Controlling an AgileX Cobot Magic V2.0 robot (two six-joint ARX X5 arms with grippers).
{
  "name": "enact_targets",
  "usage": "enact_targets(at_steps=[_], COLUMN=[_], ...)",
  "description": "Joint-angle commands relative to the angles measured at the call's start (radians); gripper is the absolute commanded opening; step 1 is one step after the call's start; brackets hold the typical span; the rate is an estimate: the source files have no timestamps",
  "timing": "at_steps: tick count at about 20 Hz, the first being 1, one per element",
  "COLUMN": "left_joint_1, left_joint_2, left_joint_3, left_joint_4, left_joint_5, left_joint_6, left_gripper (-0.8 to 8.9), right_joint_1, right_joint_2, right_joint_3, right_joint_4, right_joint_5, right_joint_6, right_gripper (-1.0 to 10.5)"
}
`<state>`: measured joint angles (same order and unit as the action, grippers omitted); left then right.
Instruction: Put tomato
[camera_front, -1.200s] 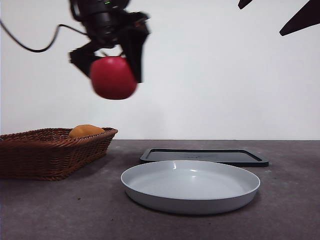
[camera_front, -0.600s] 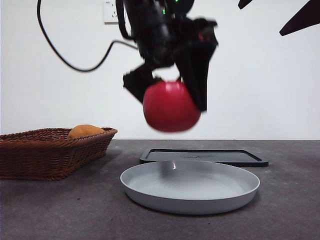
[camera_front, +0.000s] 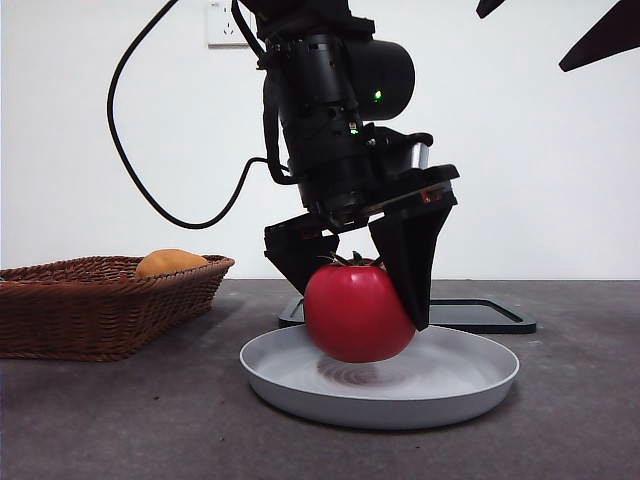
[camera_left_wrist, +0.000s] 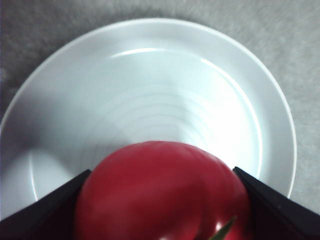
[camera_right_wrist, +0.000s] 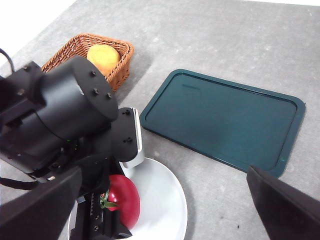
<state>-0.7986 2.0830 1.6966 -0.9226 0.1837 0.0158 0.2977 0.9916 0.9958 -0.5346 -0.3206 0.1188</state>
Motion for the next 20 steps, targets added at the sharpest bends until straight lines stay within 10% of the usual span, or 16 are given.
enact_targets(at_steps=[1,10,20], left_joint_1=[-0.012,-0.014,-0.011], left_joint_2=[0.023,0.025,0.025], left_joint_3=[0.014,0.014,0.019], left_joint_4=[0.01,0.024,0.021], left_joint_5=[0.0,0.0,0.0], left_joint_6=[-0.002,-0.003,-0.018], left_gripper=[3.34,3.67,7.84], right_joint_1=[0.004,0.004,0.004], right_joint_2=[0.007,0.007,0.007], right_joint_3=[0.019,0.019,0.019], right_joint_4=[0.011,0.011,0.032], right_joint_5=[-0.001,-0.001,-0.001], right_joint_6=[-0.007,-0.007,-0.007], right_gripper=[6.2,6.2,6.2])
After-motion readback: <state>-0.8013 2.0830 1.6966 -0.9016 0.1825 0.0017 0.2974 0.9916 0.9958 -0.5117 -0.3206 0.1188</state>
